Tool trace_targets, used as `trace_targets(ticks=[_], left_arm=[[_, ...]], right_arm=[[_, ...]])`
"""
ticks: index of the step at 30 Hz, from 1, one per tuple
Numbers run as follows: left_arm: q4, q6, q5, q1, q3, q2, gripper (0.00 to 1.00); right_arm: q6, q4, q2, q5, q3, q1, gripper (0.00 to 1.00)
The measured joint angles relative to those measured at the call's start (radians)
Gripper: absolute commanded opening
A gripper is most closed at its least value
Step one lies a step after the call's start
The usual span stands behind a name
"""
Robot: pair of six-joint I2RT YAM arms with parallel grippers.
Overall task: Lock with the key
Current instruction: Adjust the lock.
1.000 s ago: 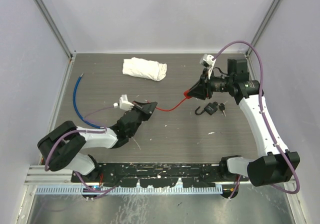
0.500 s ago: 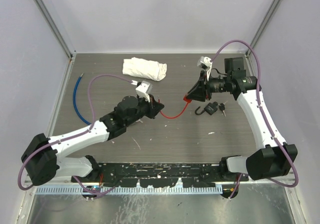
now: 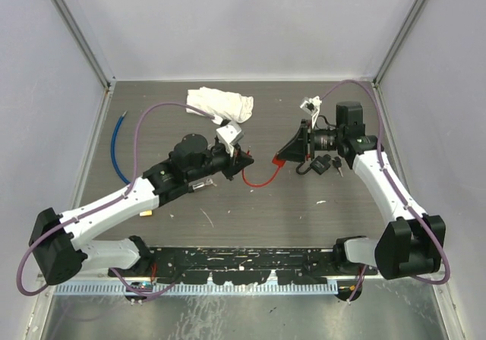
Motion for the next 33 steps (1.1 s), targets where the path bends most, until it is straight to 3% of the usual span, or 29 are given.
trace_targets(ticks=[7,18,28,33], left_arm=[[-0.097,0.014,0.082,0.013,0.141,0.038,0.0],[-0.138,-0.057,0.203,0.123,0.145,0.082,0.0],[-0.119,-0.186,0.321,0.151,0.149,0.207,0.0],[-0.02,-0.328,0.356,0.176,0.143,0.245,0.0]], right_arm=[[0.366,0.34,-0.009,-0.025,-0.147,-0.015,0.01],[0.726,0.616,0.006,-0.012,-0.234,-0.048,0.01],[0.892,0.782,0.111,0.019,-0.293,-0.062,0.01],[0.958,0.869,0.158,0.037,-0.296,-0.079,0.01]])
